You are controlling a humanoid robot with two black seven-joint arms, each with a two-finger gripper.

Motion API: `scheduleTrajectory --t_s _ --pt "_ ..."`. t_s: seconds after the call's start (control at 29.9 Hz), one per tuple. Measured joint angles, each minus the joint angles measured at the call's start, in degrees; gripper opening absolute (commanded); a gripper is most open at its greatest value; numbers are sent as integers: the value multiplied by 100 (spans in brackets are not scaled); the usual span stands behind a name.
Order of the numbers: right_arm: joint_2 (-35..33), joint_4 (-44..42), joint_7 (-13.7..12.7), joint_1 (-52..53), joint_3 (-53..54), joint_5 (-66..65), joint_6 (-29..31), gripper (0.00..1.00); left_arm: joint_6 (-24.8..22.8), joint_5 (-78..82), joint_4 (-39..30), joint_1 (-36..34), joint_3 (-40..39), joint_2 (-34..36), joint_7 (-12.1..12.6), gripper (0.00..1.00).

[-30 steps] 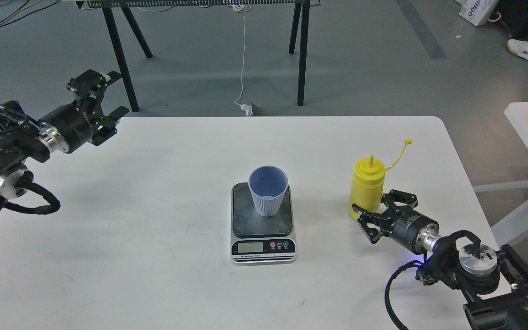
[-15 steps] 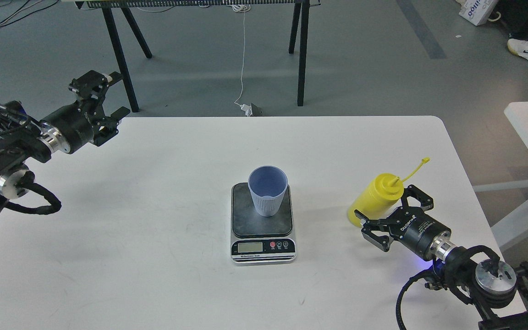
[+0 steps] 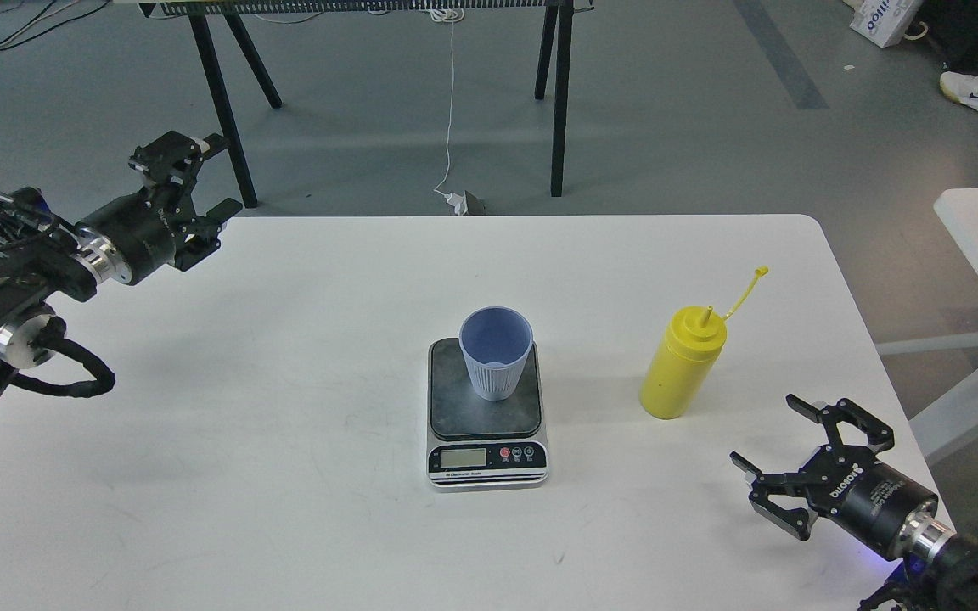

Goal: Pour seasoning into cup on scale with both arms

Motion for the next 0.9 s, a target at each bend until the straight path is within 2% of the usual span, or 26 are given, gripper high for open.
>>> scheduleTrajectory --t_s 0.1,0.23,0.5,0.6,0.9 --pt "-135 42 0 79 572 20 94 99 0 -13 -17 0 -10 -51 0 94" --pt "-151 -342 0 1257 879 -13 88 99 0 -22 -34 0 -34 -97 0 94" --pt "-116 -2202 0 3913 -120 -30 113 99 0 -276 -41 74 -161 -34 0 94" --pt "-23 -2595 0 4279 -244 -30 130 99 0 -504 -36 89 -179 -20 0 94" --pt "331 -2909 0 4413 -248 -31 137 99 0 -604 -34 88 -224 -19 0 94"
